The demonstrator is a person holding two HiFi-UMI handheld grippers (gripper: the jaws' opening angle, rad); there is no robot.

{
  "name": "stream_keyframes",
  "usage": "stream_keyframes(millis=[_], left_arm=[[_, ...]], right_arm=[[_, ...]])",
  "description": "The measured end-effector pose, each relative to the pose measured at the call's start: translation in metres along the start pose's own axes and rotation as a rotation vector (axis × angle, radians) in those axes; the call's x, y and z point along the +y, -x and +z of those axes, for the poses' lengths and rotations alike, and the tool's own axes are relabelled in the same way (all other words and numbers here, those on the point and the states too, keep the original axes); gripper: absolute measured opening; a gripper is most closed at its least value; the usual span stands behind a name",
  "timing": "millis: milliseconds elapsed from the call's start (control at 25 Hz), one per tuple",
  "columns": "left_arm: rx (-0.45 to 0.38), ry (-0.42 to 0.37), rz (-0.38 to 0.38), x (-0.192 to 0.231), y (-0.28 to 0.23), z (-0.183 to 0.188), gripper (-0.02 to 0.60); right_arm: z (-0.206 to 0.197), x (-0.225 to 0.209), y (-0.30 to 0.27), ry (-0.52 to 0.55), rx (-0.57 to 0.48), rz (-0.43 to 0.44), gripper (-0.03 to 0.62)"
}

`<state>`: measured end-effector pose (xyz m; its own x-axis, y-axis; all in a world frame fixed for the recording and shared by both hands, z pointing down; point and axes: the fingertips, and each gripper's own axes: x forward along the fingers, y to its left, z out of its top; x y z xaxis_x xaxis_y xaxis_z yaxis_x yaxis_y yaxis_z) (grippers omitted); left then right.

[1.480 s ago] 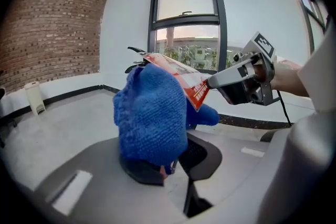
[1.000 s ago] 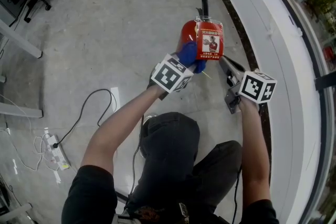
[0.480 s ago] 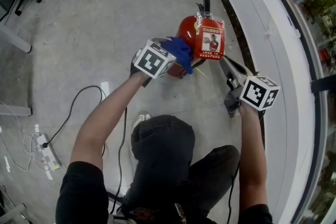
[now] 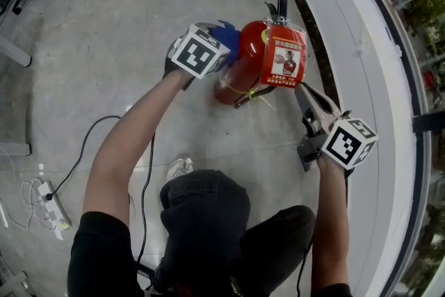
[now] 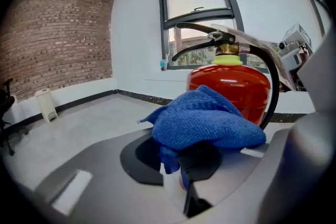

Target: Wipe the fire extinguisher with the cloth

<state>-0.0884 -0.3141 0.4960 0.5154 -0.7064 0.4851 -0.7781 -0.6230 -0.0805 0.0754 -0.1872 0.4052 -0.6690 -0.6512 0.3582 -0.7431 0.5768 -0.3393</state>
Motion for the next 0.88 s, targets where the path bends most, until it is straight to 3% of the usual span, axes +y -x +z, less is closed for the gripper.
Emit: stream_keyframes(millis=[360,560,880], left_arm=[[-0.06,-0.038,-0.097,0.014,-0.046,0.01,0.04],[-0.096,-0.014,-0.108,0.017,-0.046,0.009,0.04],[-0.02,-0.051,-0.094,-0.011,-0.017,-0.037,0.038]], right_arm=[[-0.005,-0.003,-0.004,-0.01,-0.028,0.013,0.014],[-0.003,-0.003,-0.008,-0.004,-0.033,0.015,0.015],[-0.006,-0.005,-0.009,-0.035,-0.051,0.022,0.016]])
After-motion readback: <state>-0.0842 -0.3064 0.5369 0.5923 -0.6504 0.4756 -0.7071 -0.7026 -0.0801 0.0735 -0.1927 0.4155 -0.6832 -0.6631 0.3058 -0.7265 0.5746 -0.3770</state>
